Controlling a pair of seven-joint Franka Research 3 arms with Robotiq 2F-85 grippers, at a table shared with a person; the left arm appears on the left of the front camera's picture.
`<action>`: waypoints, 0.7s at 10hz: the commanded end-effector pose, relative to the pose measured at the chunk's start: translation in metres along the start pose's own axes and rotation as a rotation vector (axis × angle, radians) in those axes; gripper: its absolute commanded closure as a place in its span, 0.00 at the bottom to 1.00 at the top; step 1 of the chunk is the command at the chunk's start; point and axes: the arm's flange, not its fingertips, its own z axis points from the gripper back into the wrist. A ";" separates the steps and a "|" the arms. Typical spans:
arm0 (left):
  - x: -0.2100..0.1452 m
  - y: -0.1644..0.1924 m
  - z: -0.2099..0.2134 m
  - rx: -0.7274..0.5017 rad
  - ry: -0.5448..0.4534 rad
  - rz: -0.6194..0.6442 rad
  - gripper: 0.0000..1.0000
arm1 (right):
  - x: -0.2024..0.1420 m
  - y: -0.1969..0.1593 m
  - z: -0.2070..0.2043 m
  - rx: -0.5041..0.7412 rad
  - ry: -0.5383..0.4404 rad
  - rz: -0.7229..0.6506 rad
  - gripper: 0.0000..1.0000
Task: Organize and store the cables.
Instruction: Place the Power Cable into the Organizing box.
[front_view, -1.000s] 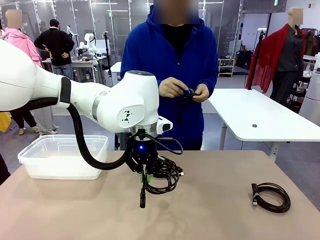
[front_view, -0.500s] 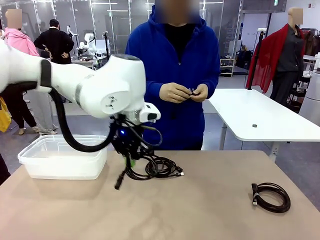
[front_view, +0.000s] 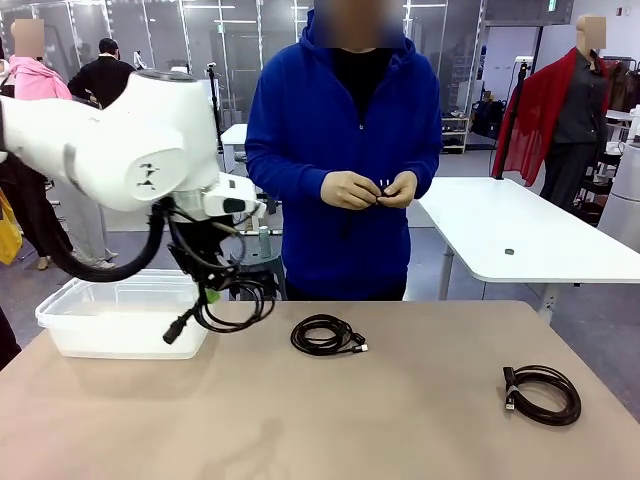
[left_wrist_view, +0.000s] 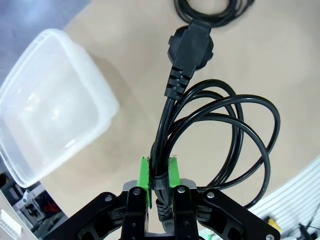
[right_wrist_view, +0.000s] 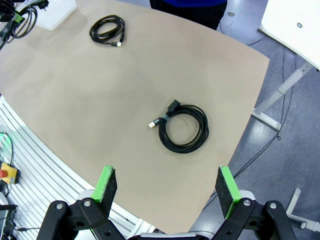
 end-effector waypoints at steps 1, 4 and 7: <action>-0.025 0.032 0.007 -0.021 -0.091 0.014 0.83 | 0.000 0.000 0.000 0.000 0.000 -0.001 0.00; -0.045 0.088 0.014 0.034 -0.154 0.094 0.83 | 0.000 0.000 0.000 0.000 0.000 -0.001 0.00; -0.063 0.144 0.008 0.016 -0.238 0.111 0.83 | 0.000 0.000 0.000 0.000 0.000 -0.001 0.00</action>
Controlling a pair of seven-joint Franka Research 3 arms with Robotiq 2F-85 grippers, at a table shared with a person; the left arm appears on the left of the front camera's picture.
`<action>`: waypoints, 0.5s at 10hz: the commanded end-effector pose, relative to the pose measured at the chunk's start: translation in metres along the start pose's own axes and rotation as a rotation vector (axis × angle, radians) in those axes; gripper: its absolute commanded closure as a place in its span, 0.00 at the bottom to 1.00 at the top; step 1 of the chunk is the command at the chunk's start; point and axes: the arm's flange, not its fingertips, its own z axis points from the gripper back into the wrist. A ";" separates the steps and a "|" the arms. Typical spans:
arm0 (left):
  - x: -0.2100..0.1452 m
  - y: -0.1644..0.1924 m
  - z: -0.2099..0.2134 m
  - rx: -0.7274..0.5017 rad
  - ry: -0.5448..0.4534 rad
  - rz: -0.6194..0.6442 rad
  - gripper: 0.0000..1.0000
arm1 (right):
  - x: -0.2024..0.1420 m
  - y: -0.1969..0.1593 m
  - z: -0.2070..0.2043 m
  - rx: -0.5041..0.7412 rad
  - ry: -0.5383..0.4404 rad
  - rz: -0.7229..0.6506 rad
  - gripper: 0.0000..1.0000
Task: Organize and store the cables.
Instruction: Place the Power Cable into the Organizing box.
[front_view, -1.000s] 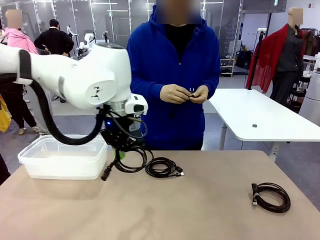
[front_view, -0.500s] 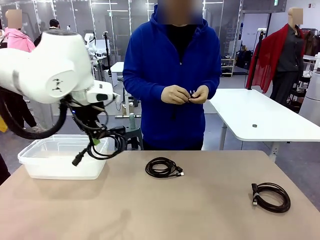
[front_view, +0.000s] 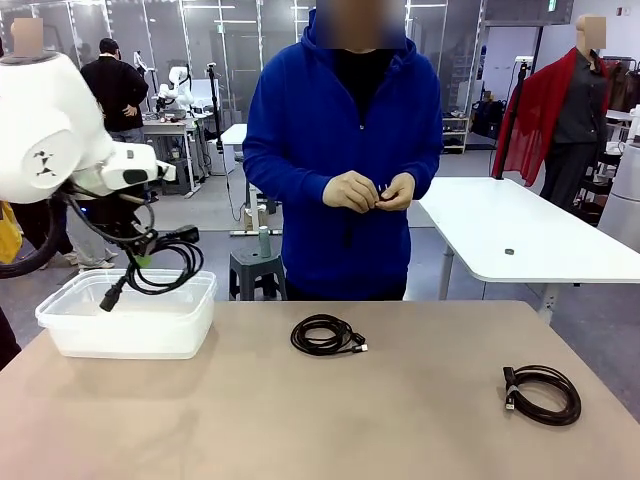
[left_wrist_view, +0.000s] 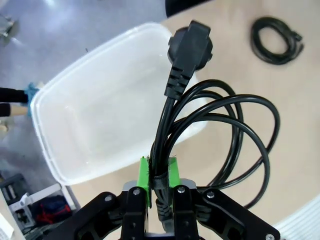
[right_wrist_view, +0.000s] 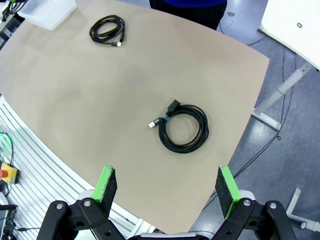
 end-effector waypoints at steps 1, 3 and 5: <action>-0.011 0.023 -0.008 -0.025 -0.083 -0.003 0.83 | 0.000 0.000 0.000 0.000 0.000 -0.001 0.00; -0.016 0.053 -0.015 -0.024 -0.104 0.076 0.83 | 0.000 0.000 0.000 0.000 0.000 -0.001 0.00; -0.025 0.072 -0.014 -0.063 -0.092 0.110 0.83 | 0.000 0.000 0.000 0.000 0.000 -0.001 0.00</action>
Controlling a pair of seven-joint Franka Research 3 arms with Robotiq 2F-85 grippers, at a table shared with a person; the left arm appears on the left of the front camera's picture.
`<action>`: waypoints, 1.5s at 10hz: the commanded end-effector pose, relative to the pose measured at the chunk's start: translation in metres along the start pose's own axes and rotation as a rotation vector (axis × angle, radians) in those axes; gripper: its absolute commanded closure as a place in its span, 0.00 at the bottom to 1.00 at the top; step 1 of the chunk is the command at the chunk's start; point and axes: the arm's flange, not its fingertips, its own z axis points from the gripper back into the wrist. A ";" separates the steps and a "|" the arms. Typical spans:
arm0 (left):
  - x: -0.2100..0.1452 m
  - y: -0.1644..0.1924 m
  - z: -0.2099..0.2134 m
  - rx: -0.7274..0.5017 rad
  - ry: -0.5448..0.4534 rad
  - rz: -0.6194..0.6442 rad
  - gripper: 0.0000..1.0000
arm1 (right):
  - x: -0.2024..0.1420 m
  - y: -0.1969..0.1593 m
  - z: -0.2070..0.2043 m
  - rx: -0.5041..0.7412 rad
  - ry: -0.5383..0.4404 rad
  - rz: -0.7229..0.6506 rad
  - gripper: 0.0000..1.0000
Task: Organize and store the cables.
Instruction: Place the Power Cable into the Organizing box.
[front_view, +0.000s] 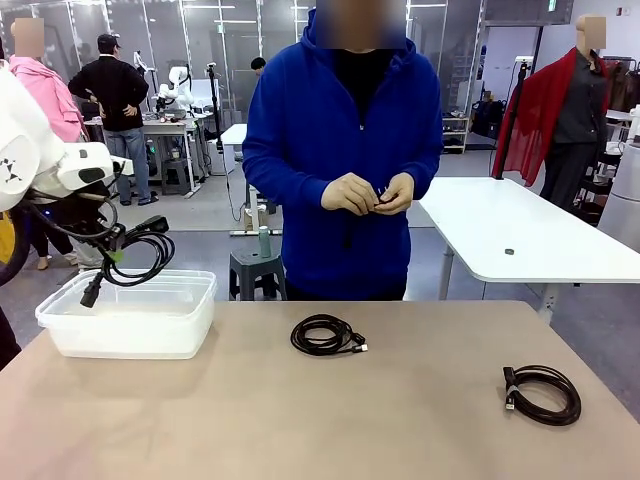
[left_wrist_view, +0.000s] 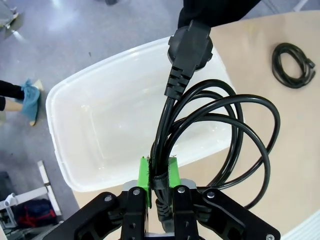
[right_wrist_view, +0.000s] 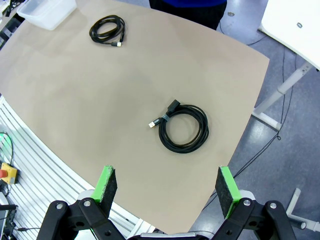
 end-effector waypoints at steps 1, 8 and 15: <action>-0.006 0.011 0.002 -0.042 -0.004 -0.006 0.83 | 0.000 0.000 0.000 0.000 0.000 -0.001 0.00; -0.001 -0.003 -0.002 -0.014 0.002 -0.002 0.83 | 0.000 0.000 0.000 0.000 0.000 -0.001 0.00; 0.037 0.079 -0.043 -0.017 0.124 0.139 0.83 | 0.000 0.000 0.000 0.000 0.000 -0.001 0.00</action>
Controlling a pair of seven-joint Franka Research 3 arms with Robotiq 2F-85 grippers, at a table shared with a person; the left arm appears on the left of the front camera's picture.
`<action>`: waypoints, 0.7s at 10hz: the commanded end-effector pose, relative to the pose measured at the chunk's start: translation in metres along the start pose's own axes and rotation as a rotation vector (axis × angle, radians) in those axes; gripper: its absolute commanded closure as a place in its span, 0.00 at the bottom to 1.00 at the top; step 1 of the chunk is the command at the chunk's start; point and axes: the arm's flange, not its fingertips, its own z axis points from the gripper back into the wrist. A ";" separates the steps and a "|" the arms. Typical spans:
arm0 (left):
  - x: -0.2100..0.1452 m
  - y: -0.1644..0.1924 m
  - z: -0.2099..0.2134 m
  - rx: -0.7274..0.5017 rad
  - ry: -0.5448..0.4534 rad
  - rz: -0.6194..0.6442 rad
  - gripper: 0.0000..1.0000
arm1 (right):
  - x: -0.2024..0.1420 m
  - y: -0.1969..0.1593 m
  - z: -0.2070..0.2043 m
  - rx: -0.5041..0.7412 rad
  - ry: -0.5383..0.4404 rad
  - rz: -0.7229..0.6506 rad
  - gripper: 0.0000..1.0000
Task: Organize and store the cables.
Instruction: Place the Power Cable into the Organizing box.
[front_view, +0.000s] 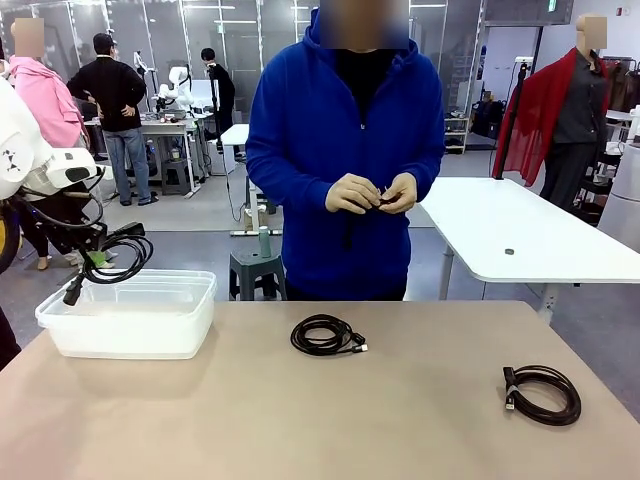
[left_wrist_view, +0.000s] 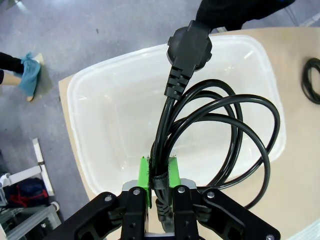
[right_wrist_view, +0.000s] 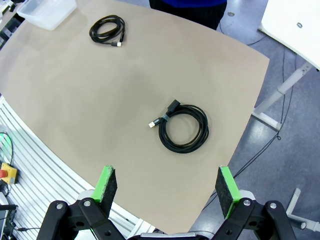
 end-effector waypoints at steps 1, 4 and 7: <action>0.024 0.011 -0.013 -0.021 0.037 0.046 0.83 | 0.000 0.000 0.000 0.000 0.000 -0.001 0.00; 0.034 0.028 -0.046 -0.024 0.051 0.098 0.83 | 0.000 0.000 0.000 0.000 0.000 -0.001 0.00; 0.035 0.037 -0.076 -0.034 0.098 0.120 0.83 | 0.000 0.000 0.000 0.000 0.000 -0.001 0.00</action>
